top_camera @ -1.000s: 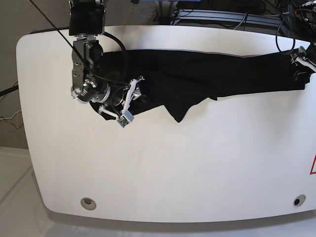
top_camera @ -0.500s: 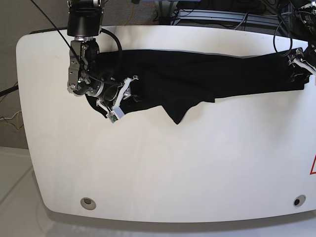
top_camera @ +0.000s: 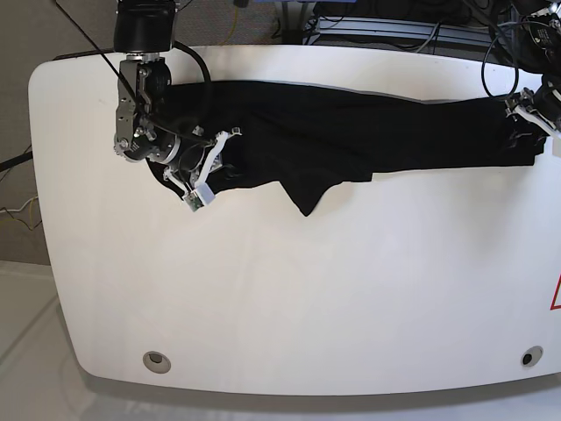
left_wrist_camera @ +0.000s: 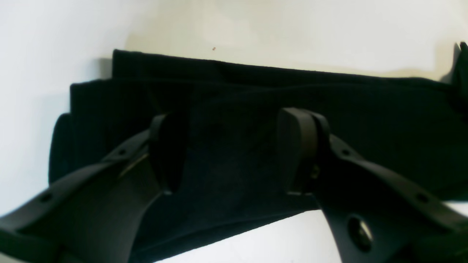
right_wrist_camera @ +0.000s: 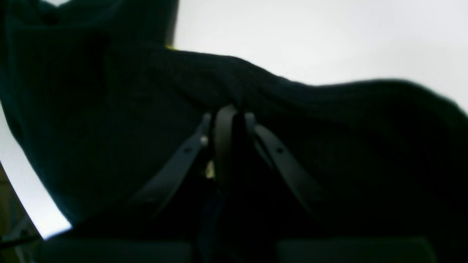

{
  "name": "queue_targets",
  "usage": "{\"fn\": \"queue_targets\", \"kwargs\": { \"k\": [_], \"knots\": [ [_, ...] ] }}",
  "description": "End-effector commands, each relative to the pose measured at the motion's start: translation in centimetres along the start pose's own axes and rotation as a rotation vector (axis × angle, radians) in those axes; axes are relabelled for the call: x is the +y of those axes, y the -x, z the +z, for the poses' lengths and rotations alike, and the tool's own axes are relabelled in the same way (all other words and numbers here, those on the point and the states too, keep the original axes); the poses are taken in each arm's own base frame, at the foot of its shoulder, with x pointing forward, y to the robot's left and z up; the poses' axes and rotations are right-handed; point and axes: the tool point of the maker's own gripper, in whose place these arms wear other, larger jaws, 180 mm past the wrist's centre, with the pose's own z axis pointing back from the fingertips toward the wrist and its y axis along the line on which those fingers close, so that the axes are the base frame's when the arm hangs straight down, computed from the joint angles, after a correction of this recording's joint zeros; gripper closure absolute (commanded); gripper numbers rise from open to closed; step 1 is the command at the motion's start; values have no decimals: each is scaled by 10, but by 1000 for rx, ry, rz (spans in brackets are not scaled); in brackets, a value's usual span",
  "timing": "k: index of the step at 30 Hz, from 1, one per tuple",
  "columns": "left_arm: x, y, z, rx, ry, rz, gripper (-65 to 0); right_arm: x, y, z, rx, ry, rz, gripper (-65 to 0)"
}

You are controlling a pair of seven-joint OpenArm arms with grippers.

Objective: Fold the T-shirt properly

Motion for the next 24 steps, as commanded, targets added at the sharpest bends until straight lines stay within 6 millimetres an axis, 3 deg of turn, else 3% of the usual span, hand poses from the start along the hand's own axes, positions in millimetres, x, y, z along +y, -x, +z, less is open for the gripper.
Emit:
{"fn": "queue_targets", "kwargs": {
  "k": [1,4,6,16,24],
  "knots": [
    [4,-19,5,-49,-7,-28,-365,15,-22,3,-43,-43,58,0],
    [8,-21,6,-37,-27,-46,-368,39,-24,-3,-20,-104,113,0],
    [10,-23,5,-39,-33,-45,-370,41,-22,-4,-8,-106,120,0],
    [35,-27,-16,10,-55,17,-401,13,-9,-20,64,-42,92,0],
    [35,-28,-16,11,-58,13,-415,10,-5,-18,63,-43,65,0]
  ]
}}
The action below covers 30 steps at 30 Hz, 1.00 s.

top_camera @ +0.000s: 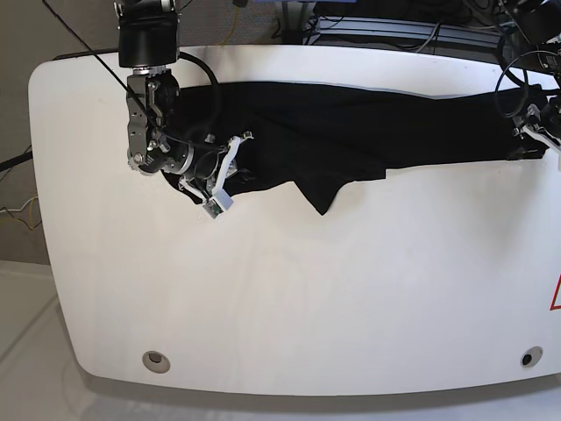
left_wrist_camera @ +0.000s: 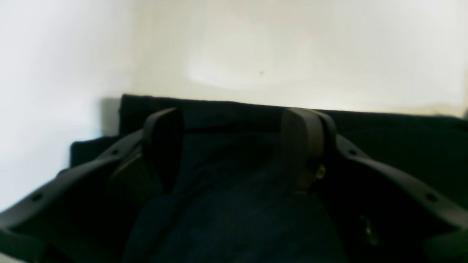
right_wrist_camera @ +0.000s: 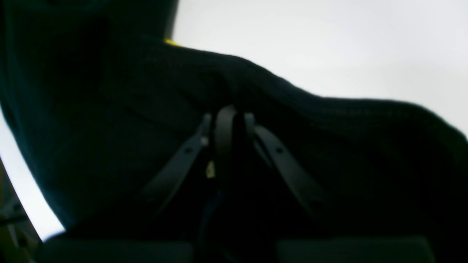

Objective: Fold the T-shirt properly

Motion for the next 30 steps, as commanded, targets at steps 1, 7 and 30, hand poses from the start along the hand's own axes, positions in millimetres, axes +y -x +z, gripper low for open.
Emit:
{"fn": "queue_targets", "kwargs": {
  "k": [1,7,30],
  "knots": [
    [2,-19,9,-48,-7,-29,-416,0,-6,5,-14,1,6,0],
    [-3,-34,21,-104,-5,-59,-402,14,-23,17,-55,-15,52,0],
    [-6,-16,21,-105,4,-58,-382,35,-39,45,-66,85,221,0]
  ]
}}
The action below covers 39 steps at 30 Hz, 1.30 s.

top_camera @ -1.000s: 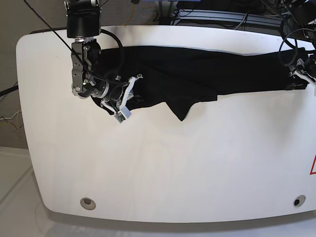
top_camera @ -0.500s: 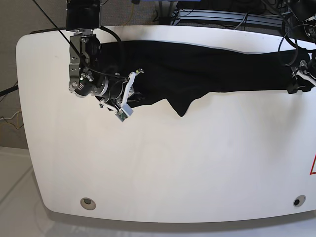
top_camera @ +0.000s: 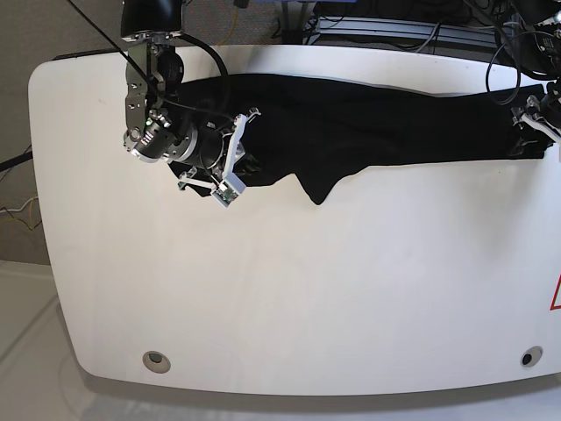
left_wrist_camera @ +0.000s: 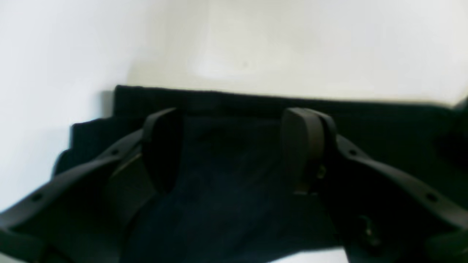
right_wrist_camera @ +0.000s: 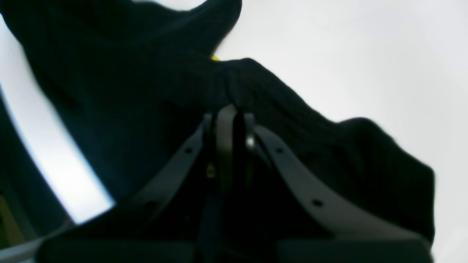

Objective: Fold the T-shirt properly

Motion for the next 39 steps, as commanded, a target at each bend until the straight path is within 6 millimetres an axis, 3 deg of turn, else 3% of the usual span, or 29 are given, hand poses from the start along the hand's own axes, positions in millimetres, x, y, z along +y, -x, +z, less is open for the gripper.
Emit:
{"fn": "queue_targets", "kwargs": {
  "k": [1,5,8,10,14,18,20,22,32,39],
  "knots": [
    [4,-16,4,-37,-1,-15,-382,-12,-15,4,-53,28,19,0],
    [5,-16,3,-28,-2,-17,-381,-18,-16,11,-61,42,25,-3],
    [6,-17,4,-18,-3,-25,-381,-25,-16,19,-63,56,35,-109],
    [4,-12,1,0,2,-20,-380,-37,-8,27,-37,85,55,-247],
    [2,-15,3,1,2,-34,-383,-42,-6,39,-36,81,58,-346],
    [-2,-19,7,1,1,-60,-386,-41,-8,55,-45,66,61,-364],
    [-10,-28,16,-11,-7,-114,-388,-32,-14,75,-53,33,92,-370],
    [-13,-27,17,-10,-4,-121,-387,-29,-14,78,-49,33,102,-371],
    [-31,-3,2,34,8,-136,-377,-36,-11,70,-46,65,103,-471],
    [-35,-8,-4,18,11,-146,-383,-35,-18,64,-109,74,115,-513]
  ]
}}
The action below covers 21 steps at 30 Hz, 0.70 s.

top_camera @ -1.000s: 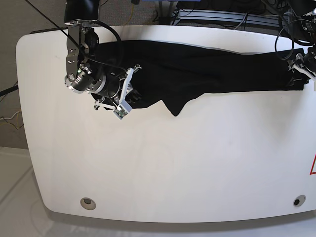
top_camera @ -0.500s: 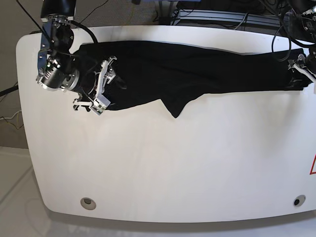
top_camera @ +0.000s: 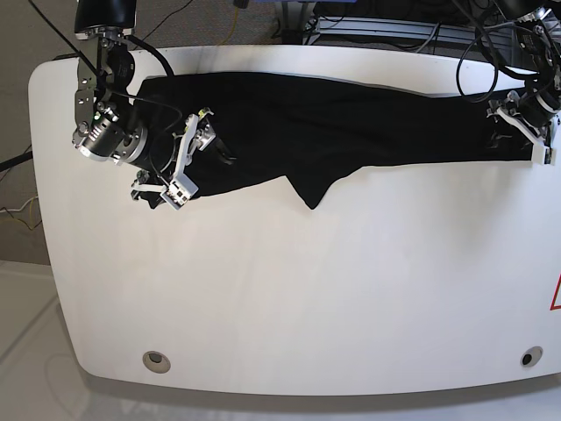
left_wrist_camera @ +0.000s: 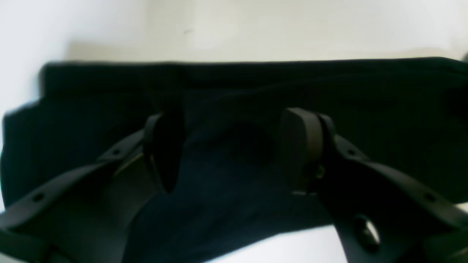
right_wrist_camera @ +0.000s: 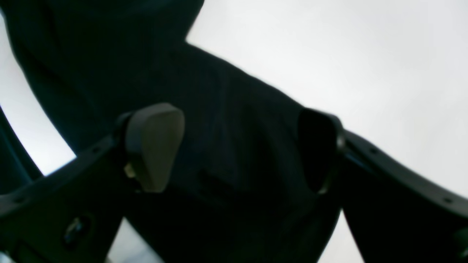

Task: Fold the T-shirt properly
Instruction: 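Adjust the shirt end with the right gripper, tucking it toward the left gripper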

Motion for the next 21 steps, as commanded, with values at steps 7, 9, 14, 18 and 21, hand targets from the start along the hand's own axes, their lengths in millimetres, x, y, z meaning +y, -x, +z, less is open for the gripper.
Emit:
{"fn": "queue_targets", "kwargs": {
  "k": [7,9,14,18,21],
  "knots": [
    [33,-49,21,-139,-22,36,-394,20,-23,-15,-143,-10,-8,-504],
    [34,-53,23,-148,-18,43,-394,23,-22,-19,-139,-18,-19,-499],
    [35,-56,27,-149,-13,32,-394,28,-9,-30,-106,-34,-57,-483],
    [40,-57,30,-123,-29,-8,-394,24,13,-47,-46,-37,-96,-472],
    [40,-57,30,-119,-28,-20,-394,23,19,-54,-28,-42,-111,-468]
  ]
}}
